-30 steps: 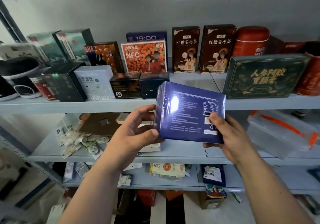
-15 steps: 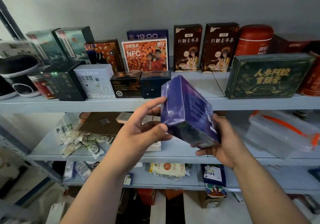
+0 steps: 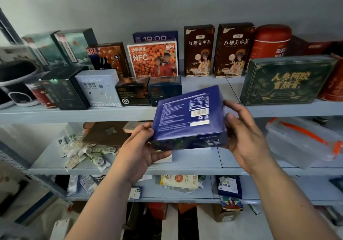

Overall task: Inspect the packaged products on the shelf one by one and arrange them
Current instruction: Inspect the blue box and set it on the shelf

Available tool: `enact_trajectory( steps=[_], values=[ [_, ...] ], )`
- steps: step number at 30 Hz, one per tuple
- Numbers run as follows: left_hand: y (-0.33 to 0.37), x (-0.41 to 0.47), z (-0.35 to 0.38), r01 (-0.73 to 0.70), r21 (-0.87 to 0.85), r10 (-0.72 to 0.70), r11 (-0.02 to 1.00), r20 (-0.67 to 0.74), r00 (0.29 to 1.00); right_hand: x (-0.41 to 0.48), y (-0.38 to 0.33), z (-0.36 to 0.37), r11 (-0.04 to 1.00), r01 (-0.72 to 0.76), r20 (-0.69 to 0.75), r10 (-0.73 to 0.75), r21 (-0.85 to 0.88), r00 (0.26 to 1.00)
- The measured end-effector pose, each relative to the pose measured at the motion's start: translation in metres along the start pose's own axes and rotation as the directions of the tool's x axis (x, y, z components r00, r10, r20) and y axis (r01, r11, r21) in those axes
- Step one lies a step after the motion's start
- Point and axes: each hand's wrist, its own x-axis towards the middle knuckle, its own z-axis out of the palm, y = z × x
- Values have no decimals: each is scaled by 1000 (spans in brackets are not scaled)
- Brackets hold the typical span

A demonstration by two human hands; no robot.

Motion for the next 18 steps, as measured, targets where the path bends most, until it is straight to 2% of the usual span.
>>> enact_trajectory(
  steps=[5, 8, 11, 18],
  values=[
    [-18, 7, 4, 66, -90, -70, 994, -47, 996, -7, -6, 10, 984, 164, 131, -153, -76, 980],
    [-26, 9, 6, 99, -133, -108, 986, -65, 992, -8, -6, 12, 979, 173, 208, -148, -112, 967],
    [-30, 10, 3, 96, -172, -106, 980, -45, 993, -8, -6, 11, 982, 175, 252, -152, -69, 956],
    [-21, 14, -8, -89, -191, 91, 978, -2, 996, -7, 2, 3, 985, 100, 114, -84, -142, 990]
  ],
)
